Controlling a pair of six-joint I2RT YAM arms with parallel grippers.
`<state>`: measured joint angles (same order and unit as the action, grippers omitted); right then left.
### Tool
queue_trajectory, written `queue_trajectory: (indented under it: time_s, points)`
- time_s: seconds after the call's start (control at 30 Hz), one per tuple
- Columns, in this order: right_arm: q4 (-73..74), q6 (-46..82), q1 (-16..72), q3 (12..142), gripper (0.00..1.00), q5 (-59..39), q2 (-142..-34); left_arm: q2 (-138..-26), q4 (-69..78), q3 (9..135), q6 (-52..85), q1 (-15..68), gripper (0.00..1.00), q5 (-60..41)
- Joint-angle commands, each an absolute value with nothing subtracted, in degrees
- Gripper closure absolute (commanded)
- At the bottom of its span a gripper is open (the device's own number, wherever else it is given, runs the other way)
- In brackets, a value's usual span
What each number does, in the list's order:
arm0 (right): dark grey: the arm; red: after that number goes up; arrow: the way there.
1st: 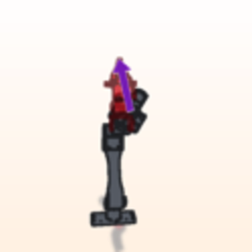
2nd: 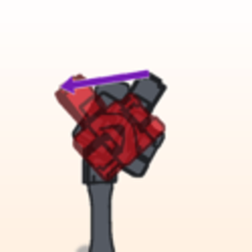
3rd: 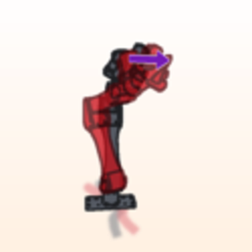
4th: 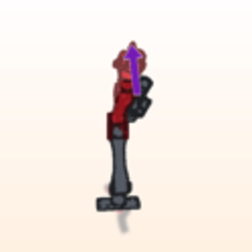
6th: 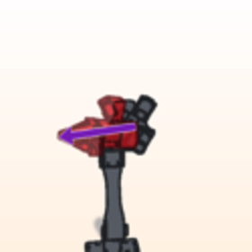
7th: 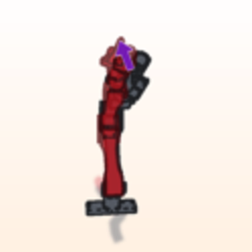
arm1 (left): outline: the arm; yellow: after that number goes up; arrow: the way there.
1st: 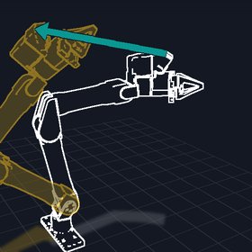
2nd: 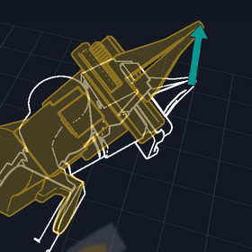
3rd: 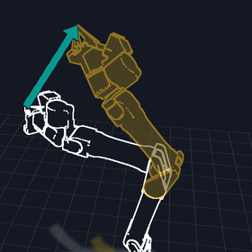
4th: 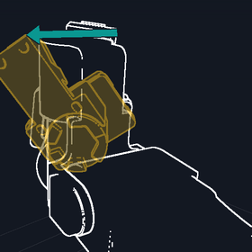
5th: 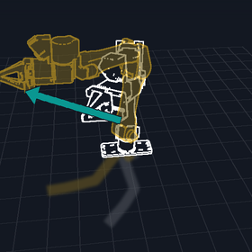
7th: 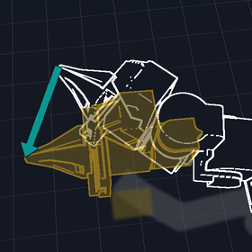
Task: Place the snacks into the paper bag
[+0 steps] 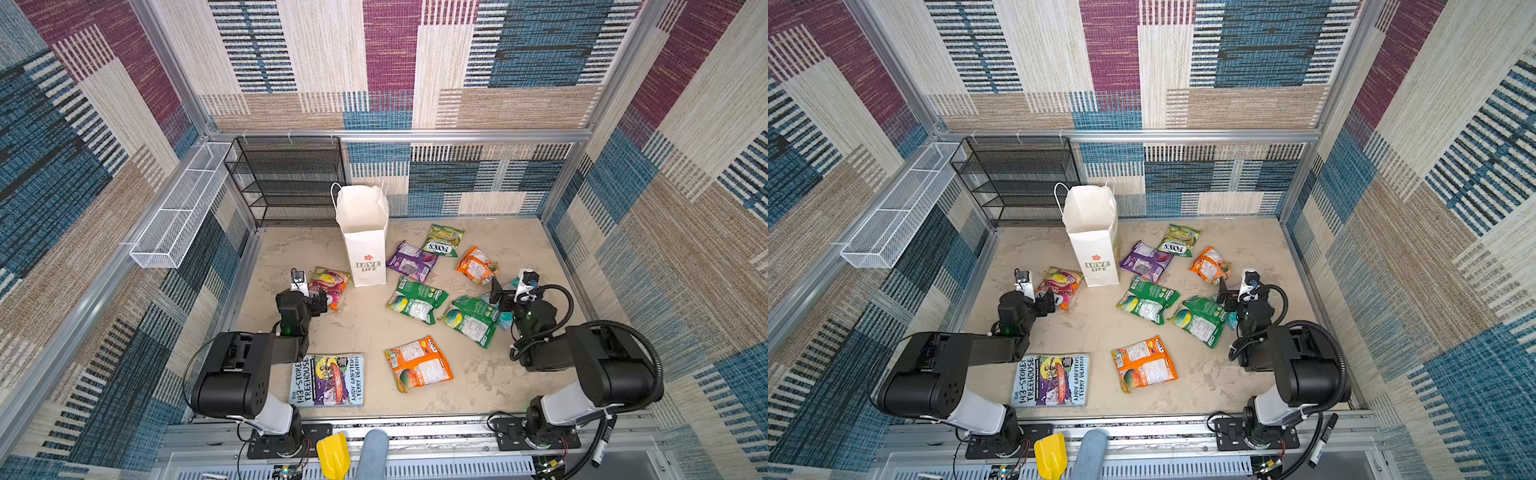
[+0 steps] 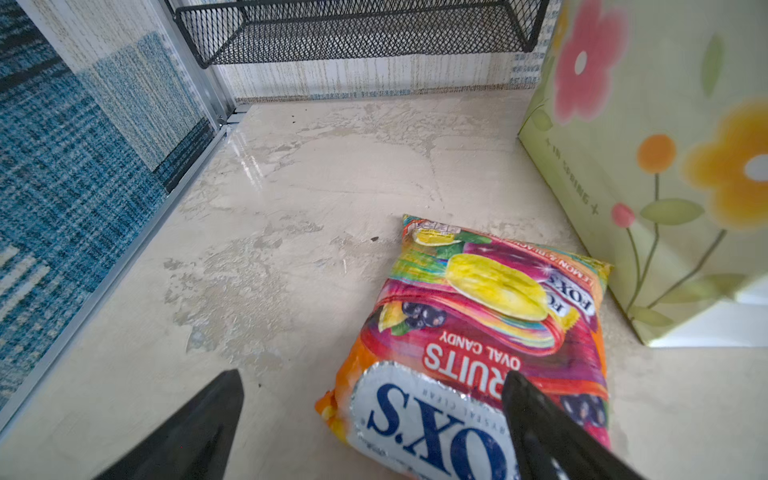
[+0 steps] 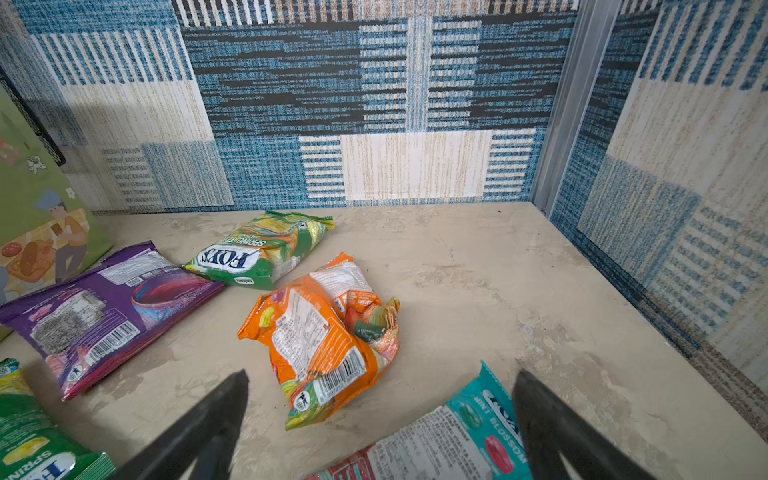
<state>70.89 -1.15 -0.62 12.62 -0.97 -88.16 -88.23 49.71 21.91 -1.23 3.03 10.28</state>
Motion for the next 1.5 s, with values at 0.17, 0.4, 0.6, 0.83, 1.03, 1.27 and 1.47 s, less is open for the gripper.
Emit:
queue_trajectory:
  time_s: [0.17,0.4,0.6,0.83,1.03,1.27,1.47]
  points:
    - [72.51,-1.78,-0.61,12.52,0.00,-2.42,-87.94,-88.33,50.68,22.50,-2.03,2.81,0.01,10.73]
    - [72.47,-1.83,-0.57,12.56,0.00,-2.39,-88.00,-88.28,49.66,23.01,-1.76,2.37,0.01,10.15]
    - [72.55,-1.82,-0.62,12.56,0.00,-2.44,-87.98,-88.30,49.74,23.03,-1.75,2.37,0.01,10.13]
    - [72.51,-1.84,-0.62,12.52,0.00,-2.39,-87.98,-88.33,49.83,22.95,-1.76,2.37,0.01,10.19]
    - [72.51,-1.79,-0.68,12.57,0.00,-2.42,-87.95,-88.26,49.83,22.94,-1.76,2.37,0.01,10.11]
    - [72.69,-1.72,-0.70,12.43,0.00,-2.40,-87.89,-88.23,49.68,22.94,-1.58,2.37,0.01,10.20]
    - [72.60,-1.59,-1.04,12.47,0.01,-3.13,-87.98,-87.27,49.45,22.95,-1.10,2.11,0.01,11.75]
